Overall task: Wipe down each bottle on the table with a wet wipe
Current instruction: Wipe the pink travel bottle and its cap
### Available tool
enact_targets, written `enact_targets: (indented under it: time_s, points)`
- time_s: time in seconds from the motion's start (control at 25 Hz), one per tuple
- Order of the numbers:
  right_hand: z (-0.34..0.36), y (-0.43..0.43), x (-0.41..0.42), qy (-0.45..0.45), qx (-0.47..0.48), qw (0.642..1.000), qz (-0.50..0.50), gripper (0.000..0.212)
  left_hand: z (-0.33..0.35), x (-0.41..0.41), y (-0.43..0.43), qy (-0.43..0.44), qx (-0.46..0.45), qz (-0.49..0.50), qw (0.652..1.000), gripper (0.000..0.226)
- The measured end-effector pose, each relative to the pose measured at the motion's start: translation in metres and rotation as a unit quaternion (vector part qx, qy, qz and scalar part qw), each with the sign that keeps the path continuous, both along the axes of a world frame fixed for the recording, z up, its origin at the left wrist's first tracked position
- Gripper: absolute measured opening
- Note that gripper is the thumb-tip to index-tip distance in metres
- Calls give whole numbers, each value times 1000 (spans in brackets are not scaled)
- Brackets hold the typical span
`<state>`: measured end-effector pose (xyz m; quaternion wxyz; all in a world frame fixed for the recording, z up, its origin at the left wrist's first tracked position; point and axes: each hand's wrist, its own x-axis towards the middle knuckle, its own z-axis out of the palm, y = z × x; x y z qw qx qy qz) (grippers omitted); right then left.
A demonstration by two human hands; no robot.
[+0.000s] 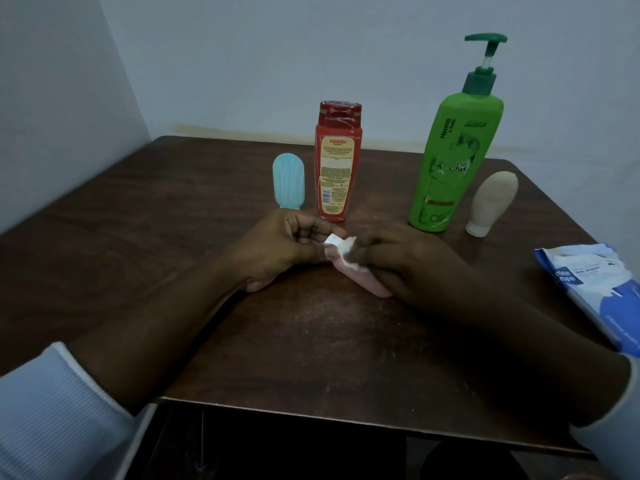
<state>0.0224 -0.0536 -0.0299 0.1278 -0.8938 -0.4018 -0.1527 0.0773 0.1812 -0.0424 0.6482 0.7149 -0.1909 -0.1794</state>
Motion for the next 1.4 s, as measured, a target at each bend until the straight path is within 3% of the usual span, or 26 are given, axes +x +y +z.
enact_targets:
  time_s: [0.12,0.32,0.48,0.68,0.84,1.04,1.12,1.24,1.4]
  points:
    - [5,-14,-1,23,23,998,-60,22,0,-1,-3,11,4,7,1000,33]
    - [-5,-2,-7,6,-46,999,23,20,0,1,-1,23,2,-4,1000,34]
    - [3,-15,1,31,12,997,-67,15,0,0,-2,34,5,-5,999,33]
    - [-4,1,-11,3,-43,999,23,20,-1,2,-1,35,7,-11,999,33]
    - [4,-13,-1,17,7,998,-66,12,-1,1,-2,29,9,-10,999,33]
    - [-4,2,-16,5,-41,999,22,17,-2,2,-1,31,5,-9,999,34]
    - [1,6,-2,-1,-3,1000,-7,18,-2,2,-2,33,1,-14,999,35]
    - [9,-18,-7,76,40,994,-69,11,-1,2,-2,29,9,-9,999,34]
    - [6,-20,-21,70,-71,995,-12,16,-1,3,-2,33,15,-13,999,34]
